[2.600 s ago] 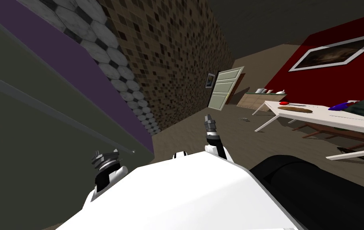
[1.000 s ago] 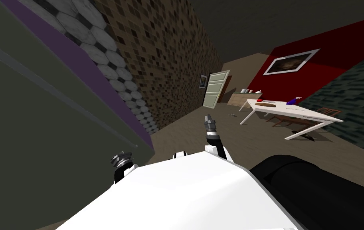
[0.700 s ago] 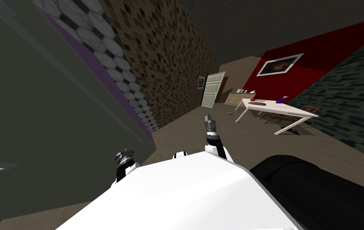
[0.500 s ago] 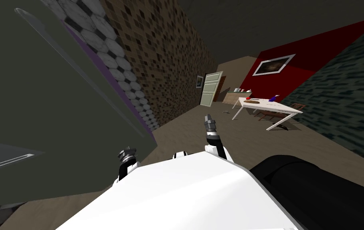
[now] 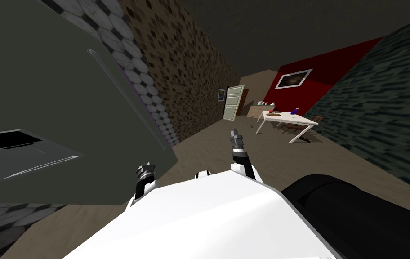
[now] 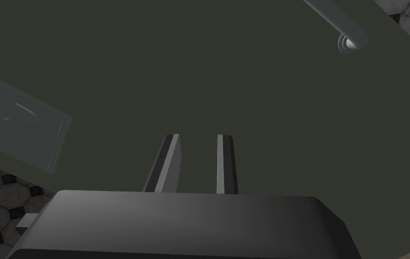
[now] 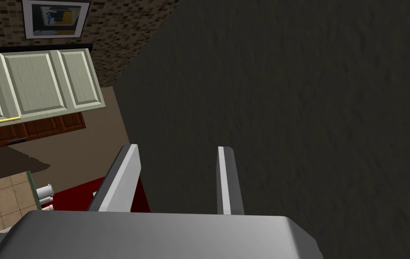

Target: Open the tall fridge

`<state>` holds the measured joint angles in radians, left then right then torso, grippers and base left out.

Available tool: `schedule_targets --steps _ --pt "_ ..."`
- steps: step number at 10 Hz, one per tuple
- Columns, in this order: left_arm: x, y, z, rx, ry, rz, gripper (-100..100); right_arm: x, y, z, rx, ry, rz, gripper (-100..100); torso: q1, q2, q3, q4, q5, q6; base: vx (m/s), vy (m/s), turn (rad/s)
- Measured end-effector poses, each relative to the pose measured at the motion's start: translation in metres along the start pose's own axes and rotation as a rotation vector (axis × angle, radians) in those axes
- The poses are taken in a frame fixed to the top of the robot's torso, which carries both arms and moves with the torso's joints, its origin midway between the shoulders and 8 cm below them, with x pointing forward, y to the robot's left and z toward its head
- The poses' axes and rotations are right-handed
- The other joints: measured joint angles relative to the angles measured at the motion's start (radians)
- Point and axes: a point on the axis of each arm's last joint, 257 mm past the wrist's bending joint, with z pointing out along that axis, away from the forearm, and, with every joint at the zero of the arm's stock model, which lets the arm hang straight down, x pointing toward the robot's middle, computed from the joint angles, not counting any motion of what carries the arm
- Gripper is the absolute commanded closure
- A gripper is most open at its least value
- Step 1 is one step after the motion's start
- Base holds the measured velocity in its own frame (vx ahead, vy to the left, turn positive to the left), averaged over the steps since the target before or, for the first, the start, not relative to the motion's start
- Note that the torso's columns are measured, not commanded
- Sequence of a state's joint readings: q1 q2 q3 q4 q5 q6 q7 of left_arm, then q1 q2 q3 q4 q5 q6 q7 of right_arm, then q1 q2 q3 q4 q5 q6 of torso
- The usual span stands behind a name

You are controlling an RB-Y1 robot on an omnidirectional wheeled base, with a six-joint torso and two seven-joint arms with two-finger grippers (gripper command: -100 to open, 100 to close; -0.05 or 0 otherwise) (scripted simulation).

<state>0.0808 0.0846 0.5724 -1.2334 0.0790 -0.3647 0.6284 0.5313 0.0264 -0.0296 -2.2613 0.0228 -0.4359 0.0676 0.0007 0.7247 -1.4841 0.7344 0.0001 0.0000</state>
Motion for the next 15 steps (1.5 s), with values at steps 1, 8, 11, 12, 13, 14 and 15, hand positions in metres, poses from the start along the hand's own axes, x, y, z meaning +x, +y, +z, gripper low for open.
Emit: schedule_targets --steps 1,8,11,12,13,14,15 --pt "0.000 -0.007 0.005 0.005 0.002 0.003 -100 0.000 0.000 0.000 0.000 0.000 0.000 0 0.001 0.001 0.001 0.000 0.000 0.000 0.124 0.015 -0.011" --pt "0.018 -0.025 0.034 -0.008 -0.022 -0.057 -100 0.000 0.000 0.000 0.000 0.000 0.000 0 0.000 0.012 0.008 0.003 0.000 0.000 0.111 0.023 -0.013" --pt "0.024 -0.033 0.045 -0.015 -0.030 -0.078 -100 0.000 0.000 0.000 0.000 0.000 0.000 0 0.000 0.014 0.008 0.004 0.000 0.000 0.113 0.022 -0.010" --pt "0.026 -0.036 0.049 -0.017 -0.032 -0.084 -100 0.000 0.000 0.000 0.000 0.000 0.000 0 -0.001 0.015 0.009 0.004 0.000 0.000 0.099 0.015 -0.010" --pt "0.028 -0.040 0.052 -0.017 -0.033 -0.090 -100 0.000 0.000 0.000 0.000 0.000 0.000 0 -0.001 0.014 0.009 0.004 0.000 0.000 0.101 0.032 -0.011" --pt "0.031 -0.043 0.055 -0.019 -0.035 -0.097 -100 0.000 0.000 0.000 0.000 0.000 0.000 0 0.000 0.014 0.008 0.004 0.000 0.000 0.081 0.022 -0.009" --pt "0.032 -0.047 0.058 -0.021 -0.037 -0.102 -100 0.000 0.000 0.000 0.000 0.000 0.000 0 -0.001 0.014 0.009 0.004 0.000 0.000 0.081 0.013 -0.009"
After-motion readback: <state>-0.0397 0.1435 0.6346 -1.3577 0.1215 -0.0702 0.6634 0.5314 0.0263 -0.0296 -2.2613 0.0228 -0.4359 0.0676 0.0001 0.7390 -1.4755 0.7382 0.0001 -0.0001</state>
